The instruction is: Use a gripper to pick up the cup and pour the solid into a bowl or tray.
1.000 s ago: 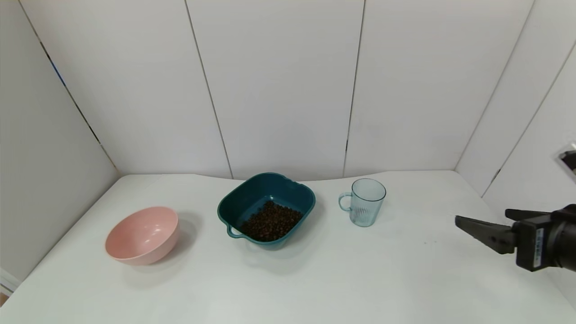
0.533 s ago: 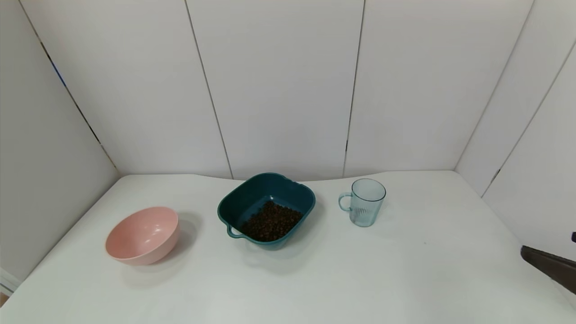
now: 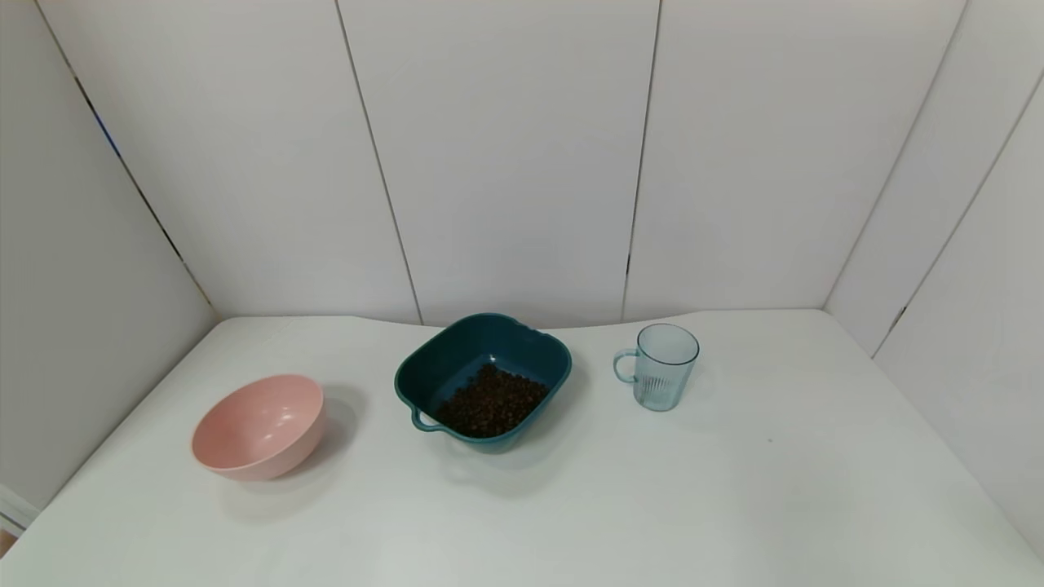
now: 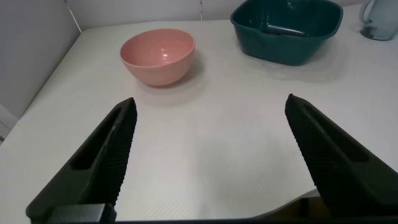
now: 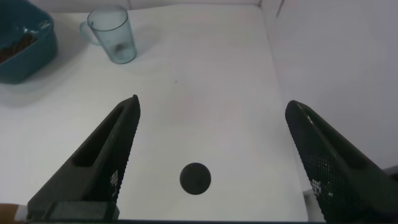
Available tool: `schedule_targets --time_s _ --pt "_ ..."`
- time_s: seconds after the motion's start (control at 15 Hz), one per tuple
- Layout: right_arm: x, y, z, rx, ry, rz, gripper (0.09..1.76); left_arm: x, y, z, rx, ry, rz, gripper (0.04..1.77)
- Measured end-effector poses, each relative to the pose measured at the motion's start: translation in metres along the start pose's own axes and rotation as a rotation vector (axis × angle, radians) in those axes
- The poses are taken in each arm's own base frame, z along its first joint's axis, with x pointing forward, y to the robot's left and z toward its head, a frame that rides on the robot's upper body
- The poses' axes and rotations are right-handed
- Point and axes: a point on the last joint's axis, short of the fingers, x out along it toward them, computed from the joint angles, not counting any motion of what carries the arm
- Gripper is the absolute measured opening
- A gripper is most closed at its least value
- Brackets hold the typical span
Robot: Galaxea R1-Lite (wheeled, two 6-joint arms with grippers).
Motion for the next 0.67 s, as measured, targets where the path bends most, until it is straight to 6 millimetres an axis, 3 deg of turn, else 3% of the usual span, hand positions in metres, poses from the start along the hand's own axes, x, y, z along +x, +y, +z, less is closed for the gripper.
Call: schedule_targets --time_s 0.67 --pt "-0.049 -0.018 -0.022 0.099 -0.125 -0.223 1.7 0.0 0.0 0.0 0.0 0.0 0.0 1.72"
